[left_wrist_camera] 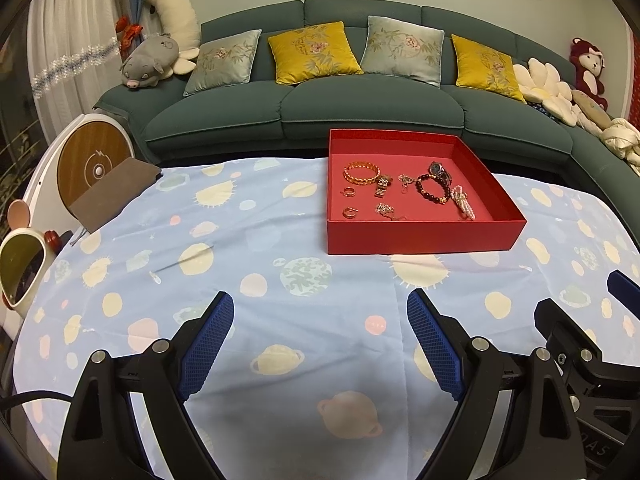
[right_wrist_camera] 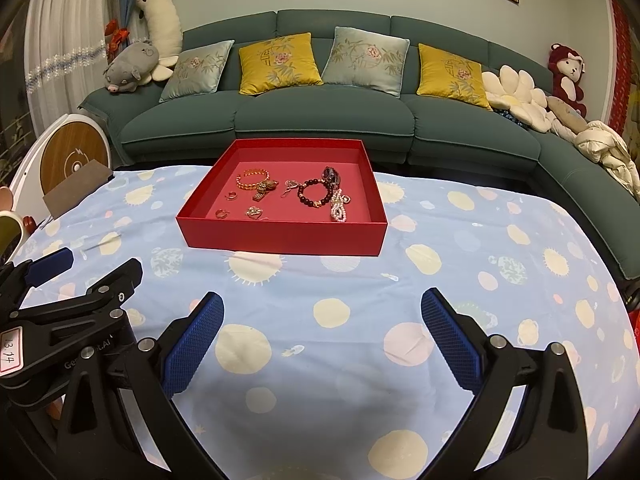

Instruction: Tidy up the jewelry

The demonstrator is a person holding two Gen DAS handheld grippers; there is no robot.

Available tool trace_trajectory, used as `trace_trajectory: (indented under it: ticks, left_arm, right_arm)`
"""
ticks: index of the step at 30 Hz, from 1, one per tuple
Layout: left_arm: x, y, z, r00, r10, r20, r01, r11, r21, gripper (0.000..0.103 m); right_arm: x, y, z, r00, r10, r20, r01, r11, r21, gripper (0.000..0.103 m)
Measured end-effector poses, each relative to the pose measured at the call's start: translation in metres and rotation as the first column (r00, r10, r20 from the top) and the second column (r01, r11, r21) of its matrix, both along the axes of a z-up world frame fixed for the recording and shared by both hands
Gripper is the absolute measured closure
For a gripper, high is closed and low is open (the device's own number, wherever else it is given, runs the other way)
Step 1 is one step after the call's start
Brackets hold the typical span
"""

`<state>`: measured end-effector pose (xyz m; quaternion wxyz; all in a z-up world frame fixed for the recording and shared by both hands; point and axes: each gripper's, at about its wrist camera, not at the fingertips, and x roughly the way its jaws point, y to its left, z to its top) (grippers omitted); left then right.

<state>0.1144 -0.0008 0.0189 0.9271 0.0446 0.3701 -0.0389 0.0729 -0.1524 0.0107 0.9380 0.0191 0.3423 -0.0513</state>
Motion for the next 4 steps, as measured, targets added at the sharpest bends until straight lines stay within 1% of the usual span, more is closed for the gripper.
trace_trajectory:
  ticks: [4]
  left_arm:
    - [0.0004,0.0011,-0.0010,1.000,-0.003,-0.002,0.003,1.000,-0.012,0.017]
  right_arm:
    - [-0.0002,-0.0006,-0.0005,1.000,-0.004,0.003,0.004,1.000,0.008,0.006]
